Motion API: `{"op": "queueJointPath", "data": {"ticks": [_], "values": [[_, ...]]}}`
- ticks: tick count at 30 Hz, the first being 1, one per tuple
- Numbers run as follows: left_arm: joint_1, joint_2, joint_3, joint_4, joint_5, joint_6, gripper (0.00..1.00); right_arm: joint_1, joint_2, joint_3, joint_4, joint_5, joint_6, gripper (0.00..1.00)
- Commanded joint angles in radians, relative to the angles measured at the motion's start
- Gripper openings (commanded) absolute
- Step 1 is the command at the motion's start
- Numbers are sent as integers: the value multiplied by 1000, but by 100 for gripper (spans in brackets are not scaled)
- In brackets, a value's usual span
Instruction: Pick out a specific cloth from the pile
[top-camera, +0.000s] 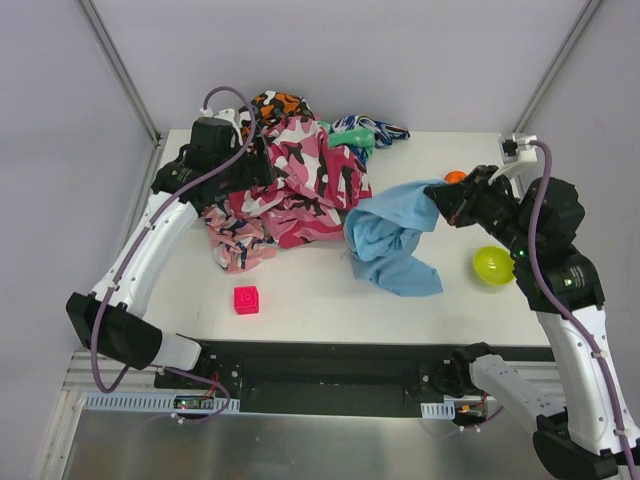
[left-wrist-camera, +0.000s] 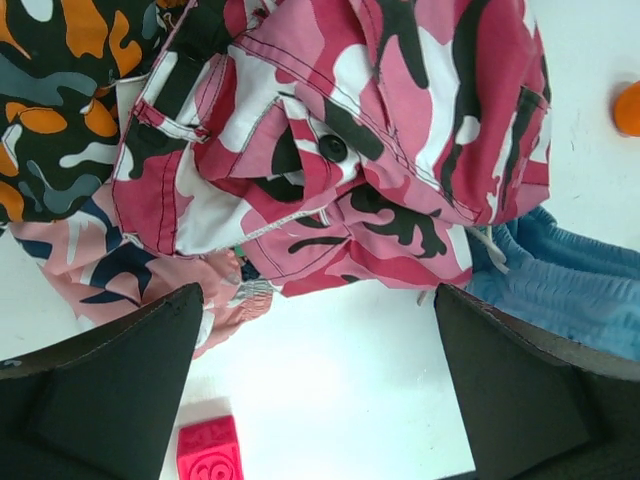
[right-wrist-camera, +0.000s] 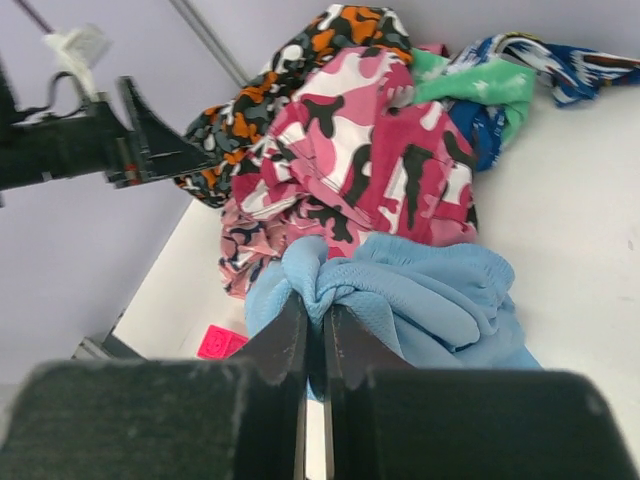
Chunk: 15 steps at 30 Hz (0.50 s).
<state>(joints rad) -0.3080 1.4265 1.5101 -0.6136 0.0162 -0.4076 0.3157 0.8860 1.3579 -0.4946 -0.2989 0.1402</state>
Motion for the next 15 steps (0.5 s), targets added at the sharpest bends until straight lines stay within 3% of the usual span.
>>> {"op": "queueJointPath", "data": {"ticks": [1, 5, 11, 15], "values": [[-48, -98, -48, -12, -94, 4, 99, -4, -99, -55, 48, 153, 15, 1], [-77, -170, -122, -11, -122, -33, 99, -4, -150, -147, 14, 192, 16, 1], [-131, -233, -240, 6, -142, -59, 99, -3, -105, -377, 97, 104, 39, 1], [-143, -265, -335, 21, -153, -98, 99, -4, -56, -603, 171, 209, 102, 1]]}}
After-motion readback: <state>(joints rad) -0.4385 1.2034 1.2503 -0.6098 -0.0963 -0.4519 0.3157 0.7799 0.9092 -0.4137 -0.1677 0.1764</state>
